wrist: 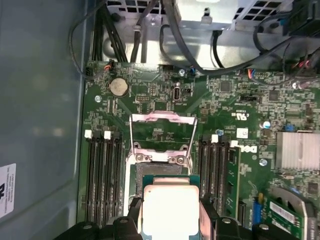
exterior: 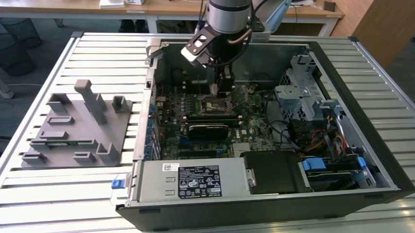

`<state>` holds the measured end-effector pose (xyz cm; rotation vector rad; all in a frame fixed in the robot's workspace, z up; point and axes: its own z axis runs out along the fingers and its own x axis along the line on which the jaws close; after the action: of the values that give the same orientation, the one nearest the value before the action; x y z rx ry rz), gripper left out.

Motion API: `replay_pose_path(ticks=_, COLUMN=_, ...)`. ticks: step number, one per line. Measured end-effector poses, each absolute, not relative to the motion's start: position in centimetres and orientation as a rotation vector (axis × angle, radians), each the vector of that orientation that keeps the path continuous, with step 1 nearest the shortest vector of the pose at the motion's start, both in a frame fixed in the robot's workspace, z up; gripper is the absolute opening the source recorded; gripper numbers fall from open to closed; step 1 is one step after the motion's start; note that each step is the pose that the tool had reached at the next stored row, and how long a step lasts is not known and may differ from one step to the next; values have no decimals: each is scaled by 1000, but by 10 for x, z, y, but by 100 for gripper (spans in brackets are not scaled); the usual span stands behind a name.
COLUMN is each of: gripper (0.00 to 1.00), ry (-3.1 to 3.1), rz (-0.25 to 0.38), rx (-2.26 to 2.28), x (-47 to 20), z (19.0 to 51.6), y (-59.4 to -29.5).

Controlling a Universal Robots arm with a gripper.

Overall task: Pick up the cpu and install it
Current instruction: 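Place the cpu into insertion slot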

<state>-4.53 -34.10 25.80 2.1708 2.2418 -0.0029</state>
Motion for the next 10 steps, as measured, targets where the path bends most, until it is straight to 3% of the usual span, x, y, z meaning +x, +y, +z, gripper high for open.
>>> replay_pose_path(ticks=10, gripper=54, ry=2240, rz=-2, rx=2173, x=-47, z=250, y=-340)
